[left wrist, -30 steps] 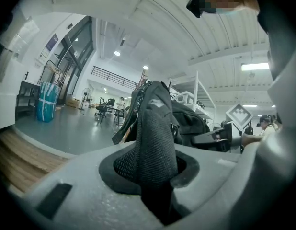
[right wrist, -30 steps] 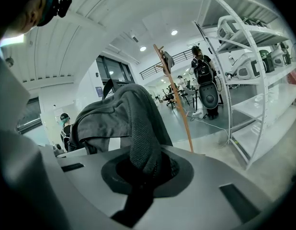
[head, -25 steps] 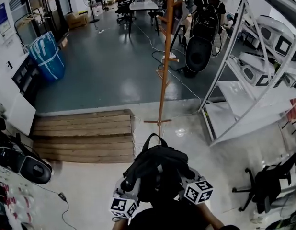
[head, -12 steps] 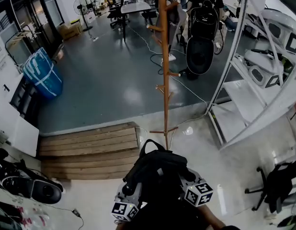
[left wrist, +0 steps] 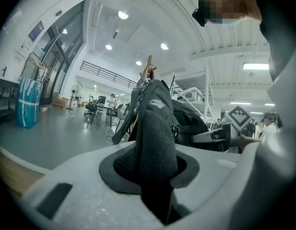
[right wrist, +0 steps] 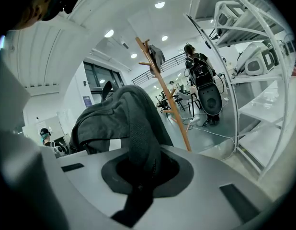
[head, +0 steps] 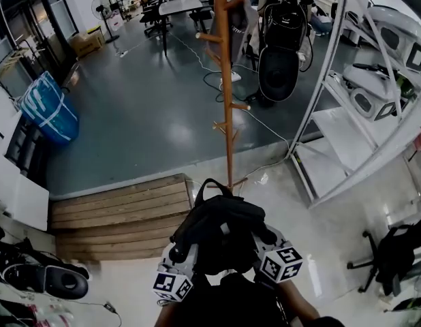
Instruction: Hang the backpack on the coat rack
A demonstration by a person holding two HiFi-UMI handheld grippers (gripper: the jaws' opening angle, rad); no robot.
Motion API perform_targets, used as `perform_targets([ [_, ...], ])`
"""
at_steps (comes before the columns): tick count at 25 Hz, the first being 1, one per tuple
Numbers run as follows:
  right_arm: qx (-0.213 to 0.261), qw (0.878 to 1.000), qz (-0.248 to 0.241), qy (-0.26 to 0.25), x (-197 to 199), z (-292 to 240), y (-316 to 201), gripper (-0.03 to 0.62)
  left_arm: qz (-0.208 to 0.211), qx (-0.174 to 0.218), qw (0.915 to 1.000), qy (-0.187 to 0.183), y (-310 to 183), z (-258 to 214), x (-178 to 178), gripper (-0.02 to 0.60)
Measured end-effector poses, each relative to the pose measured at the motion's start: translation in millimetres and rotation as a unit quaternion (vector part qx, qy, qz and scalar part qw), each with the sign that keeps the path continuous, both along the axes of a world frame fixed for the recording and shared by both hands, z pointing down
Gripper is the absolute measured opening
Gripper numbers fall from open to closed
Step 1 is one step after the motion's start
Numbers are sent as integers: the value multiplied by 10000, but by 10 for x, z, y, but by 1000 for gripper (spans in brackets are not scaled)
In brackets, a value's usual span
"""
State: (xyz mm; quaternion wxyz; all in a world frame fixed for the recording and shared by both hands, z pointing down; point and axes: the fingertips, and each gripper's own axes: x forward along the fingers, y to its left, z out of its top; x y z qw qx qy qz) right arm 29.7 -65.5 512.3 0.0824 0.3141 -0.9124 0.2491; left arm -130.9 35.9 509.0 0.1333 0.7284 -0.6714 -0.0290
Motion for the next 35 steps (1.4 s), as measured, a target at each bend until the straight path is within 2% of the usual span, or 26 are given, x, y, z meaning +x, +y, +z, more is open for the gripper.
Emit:
perform_targets([
  [16, -136, 9965, 809, 177, -437, 293, -782, 38, 831, -245, 9962, 66, -1070, 326, -588, 102],
  [23, -240, 9944, 1007, 224, -737, 509, -1133, 38, 1049, -390, 9937, 64, -1525, 541, -916, 101],
  [35, -398, 9893, 1328, 448, -984, 858, -1705, 38, 1329, -658, 9888, 193, -2243, 967, -1152, 103],
])
